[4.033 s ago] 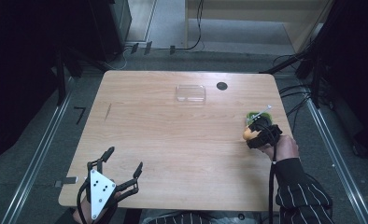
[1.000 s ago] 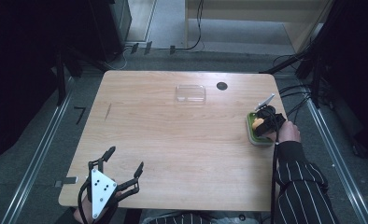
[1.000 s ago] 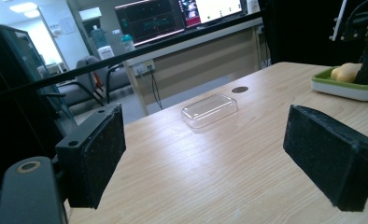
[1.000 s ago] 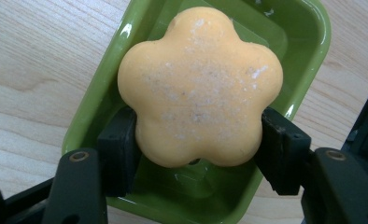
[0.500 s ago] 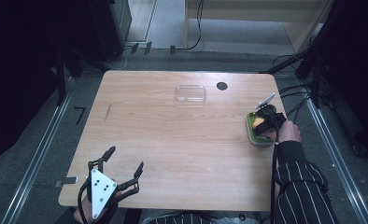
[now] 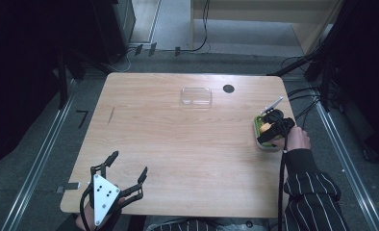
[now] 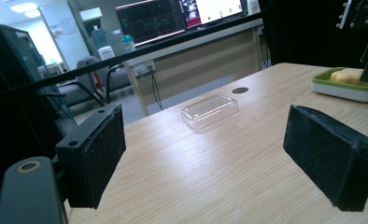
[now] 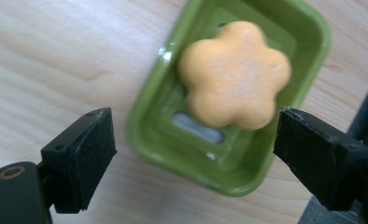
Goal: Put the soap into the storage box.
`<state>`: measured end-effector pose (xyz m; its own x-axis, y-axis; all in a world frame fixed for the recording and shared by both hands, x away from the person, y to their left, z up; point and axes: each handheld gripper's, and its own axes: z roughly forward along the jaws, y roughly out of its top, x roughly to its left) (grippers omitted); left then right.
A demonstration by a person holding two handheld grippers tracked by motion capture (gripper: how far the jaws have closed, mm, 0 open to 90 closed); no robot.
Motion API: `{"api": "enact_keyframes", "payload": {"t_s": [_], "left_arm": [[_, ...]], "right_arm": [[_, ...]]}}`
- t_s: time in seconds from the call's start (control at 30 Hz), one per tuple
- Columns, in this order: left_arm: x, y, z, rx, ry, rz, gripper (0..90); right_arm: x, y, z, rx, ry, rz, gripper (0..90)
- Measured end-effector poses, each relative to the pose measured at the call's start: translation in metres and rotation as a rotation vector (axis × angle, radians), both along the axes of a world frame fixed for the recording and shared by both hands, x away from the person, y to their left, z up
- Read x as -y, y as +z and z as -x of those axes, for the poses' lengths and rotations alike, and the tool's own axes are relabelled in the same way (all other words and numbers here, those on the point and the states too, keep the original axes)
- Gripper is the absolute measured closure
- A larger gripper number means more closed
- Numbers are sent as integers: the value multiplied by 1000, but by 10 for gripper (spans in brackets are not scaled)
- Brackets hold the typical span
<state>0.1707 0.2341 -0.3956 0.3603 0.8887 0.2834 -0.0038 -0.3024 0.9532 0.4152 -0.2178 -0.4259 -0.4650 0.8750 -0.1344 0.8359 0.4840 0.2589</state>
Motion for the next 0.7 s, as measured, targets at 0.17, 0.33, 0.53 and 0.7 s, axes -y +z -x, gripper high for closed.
{"api": "enact_keyframes", "payload": {"t_s": [0.17,0.33,0.53,0.7], "left_arm": [[0,0,0,1,1,3,130],[0,0,0,1,0,1,130],[0,0,0,1,-1,2,130],[0,0,0,1,0,3,130]], "right_arm": [[-8,3,8,-13,34,2,81],[-14,5,18,-16,63,-3,54],[-24,7,33,-15,95,-4,37],[-30,7,45,-22,114,4,31]]}}
